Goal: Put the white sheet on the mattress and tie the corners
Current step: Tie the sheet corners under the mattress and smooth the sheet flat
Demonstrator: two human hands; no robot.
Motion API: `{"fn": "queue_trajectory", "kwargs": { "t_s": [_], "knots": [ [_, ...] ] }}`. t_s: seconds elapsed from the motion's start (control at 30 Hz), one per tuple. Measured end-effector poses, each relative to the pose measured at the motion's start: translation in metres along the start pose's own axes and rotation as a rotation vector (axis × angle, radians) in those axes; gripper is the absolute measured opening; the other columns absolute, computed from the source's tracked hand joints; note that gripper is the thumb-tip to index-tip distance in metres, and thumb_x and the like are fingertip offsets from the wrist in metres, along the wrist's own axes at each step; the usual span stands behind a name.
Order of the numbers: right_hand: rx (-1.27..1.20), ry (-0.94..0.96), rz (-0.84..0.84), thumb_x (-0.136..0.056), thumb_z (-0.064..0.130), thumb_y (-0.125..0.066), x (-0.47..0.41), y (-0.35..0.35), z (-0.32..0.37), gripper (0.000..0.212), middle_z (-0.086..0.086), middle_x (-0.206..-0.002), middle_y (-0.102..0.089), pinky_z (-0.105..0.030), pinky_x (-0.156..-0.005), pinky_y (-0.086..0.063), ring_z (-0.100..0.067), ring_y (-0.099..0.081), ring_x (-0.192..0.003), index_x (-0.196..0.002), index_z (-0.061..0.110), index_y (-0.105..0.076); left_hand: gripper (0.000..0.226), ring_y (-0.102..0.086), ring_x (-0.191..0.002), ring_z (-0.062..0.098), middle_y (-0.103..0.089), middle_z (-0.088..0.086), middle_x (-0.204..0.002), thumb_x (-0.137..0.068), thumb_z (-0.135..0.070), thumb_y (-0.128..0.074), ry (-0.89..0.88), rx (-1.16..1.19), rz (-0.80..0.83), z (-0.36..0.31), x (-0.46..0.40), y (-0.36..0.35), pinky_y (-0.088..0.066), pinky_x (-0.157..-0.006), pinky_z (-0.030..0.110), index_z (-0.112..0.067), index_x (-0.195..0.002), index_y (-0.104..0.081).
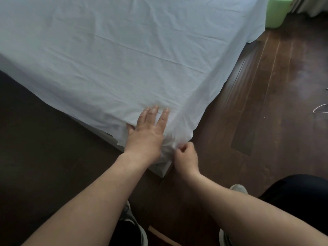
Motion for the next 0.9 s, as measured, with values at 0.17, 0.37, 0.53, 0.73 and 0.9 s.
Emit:
{"fn": "queue_trajectory", "kwargs": {
  "t_s": [0.17, 0.37, 0.53, 0.73, 0.9],
  "knots": [
    [0.346, -0.065, 0.411, -0.091, 0.025, -0.061, 0.018, -0.03, -0.014, 0.024, -0.004, -0.104, -0.071, -0.034, -0.072, -0.057, -0.023, -0.068, -0.09, -0.11, 0.014, -0.069, 0.104, 0.017, -0.157, 0.015, 0.02, -0.011, -0.169, -0.089, -0.01, -0.058, -0.022, 0.085, 0.058, 0.003, 0.006, 0.003, -0.015, -0.125, 0.06, -0.039, -0.162, 0.009],
    [0.101, -0.222, 0.279, -0.088, 0.004, -0.045, 0.015, -0.009, -0.025, 0.026, -0.014, -0.086, -0.065, -0.037, -0.063, -0.044, -0.028, -0.063, -0.077, -0.082, 0.008, -0.07, 0.044, -0.034, -0.118, 0.026, -0.036, 0.005, -0.131, -0.076, 0.0, -0.049, 0.387, 0.599, -0.334, 0.049, 0.034, 0.029, -0.038, -0.104, 0.04, -0.018, -0.116, -0.051],
    [-0.408, -0.373, 0.337, -0.093, 0.008, -0.047, 0.035, -0.027, -0.016, 0.03, -0.007, -0.114, -0.067, -0.038, -0.091, -0.051, -0.018, -0.065, -0.108, -0.116, 0.013, -0.066, 0.026, -0.055, -0.081, 0.024, -0.055, 0.013, -0.096, -0.082, 0.004, -0.04, 0.994, 1.65, 0.043, 0.03, 0.073, -0.04, -0.059, -0.078, 0.049, -0.008, -0.097, -0.056],
    [-0.578, -0.463, 0.316, -0.096, 0.029, -0.052, 0.026, -0.033, -0.019, 0.032, -0.01, -0.112, -0.066, -0.042, -0.092, -0.048, -0.025, -0.064, -0.107, -0.119, 0.009, -0.064, 0.026, -0.059, -0.093, 0.033, -0.059, 0.018, -0.111, -0.102, -0.014, -0.035, 1.128, 1.795, 0.296, 0.001, 0.083, -0.09, -0.046, -0.093, 0.053, -0.008, -0.11, -0.059],
    [-0.671, -0.524, 0.308, -0.091, 0.03, -0.06, 0.018, -0.037, -0.022, 0.014, -0.009, -0.086, -0.058, -0.035, -0.074, -0.052, -0.027, -0.061, -0.08, -0.092, 0.016, -0.061, 0.029, -0.064, -0.103, 0.029, -0.068, 0.013, -0.114, -0.101, -0.019, -0.044, 1.173, 2.018, -0.003, 0.01, 0.06, -0.109, -0.051, -0.094, 0.043, -0.014, -0.114, -0.069]
  ]
}}
Point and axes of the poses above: each hand's wrist, its own x-axis away from the middle knuckle, its own y-axis out of the back of the hand, z = x × y, the point moved 8 cm from there along -x, towards the middle knuckle
